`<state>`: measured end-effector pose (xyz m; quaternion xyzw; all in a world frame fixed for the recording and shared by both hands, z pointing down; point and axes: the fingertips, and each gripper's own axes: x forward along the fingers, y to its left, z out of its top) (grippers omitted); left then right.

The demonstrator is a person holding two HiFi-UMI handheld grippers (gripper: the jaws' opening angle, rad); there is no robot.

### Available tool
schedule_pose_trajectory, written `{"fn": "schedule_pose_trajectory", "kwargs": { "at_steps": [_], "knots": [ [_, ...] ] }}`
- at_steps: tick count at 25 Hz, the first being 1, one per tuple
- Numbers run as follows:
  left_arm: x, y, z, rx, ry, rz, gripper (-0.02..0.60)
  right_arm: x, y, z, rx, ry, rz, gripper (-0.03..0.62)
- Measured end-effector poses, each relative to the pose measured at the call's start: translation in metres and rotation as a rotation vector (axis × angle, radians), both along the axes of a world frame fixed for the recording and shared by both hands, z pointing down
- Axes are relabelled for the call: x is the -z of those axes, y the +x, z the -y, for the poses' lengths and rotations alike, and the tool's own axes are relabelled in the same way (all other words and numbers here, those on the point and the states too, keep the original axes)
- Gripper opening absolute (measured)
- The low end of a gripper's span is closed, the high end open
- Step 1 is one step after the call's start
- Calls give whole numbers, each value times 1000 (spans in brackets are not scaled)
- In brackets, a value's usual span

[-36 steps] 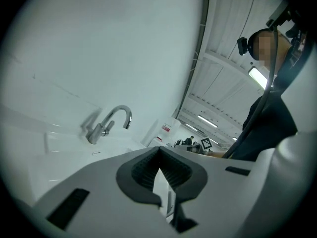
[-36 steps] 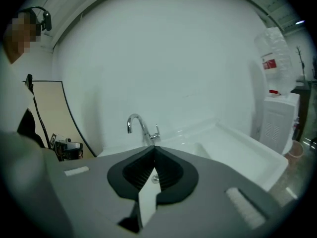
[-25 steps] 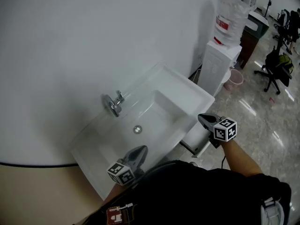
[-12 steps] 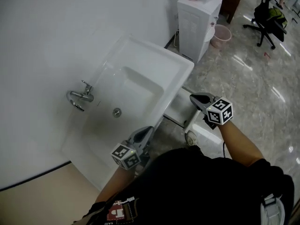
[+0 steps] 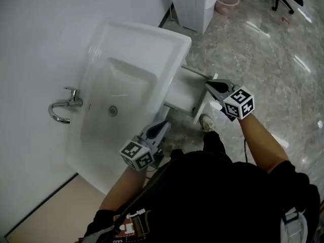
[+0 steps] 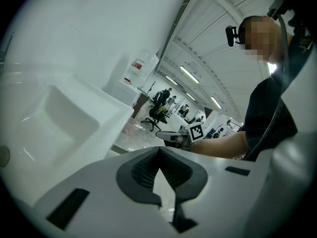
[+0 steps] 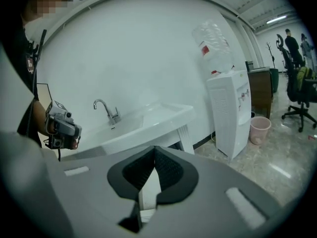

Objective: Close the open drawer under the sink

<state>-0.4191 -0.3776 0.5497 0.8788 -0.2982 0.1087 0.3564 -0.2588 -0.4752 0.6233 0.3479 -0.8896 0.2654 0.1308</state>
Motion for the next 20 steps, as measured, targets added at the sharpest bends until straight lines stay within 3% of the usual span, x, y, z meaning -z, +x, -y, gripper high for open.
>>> {"fn": "schedule_pose_trajectory", "kwargs": {
  "at_steps": [11,20],
  "knots": [
    [-65,74,-5,-159,-81,48,0,-90,43,-25,-2,-32,-65,5],
    [-115,118,-14,-257,-144,87,0,-162,54,-59,81,-38,-138,25]
  ]
}}
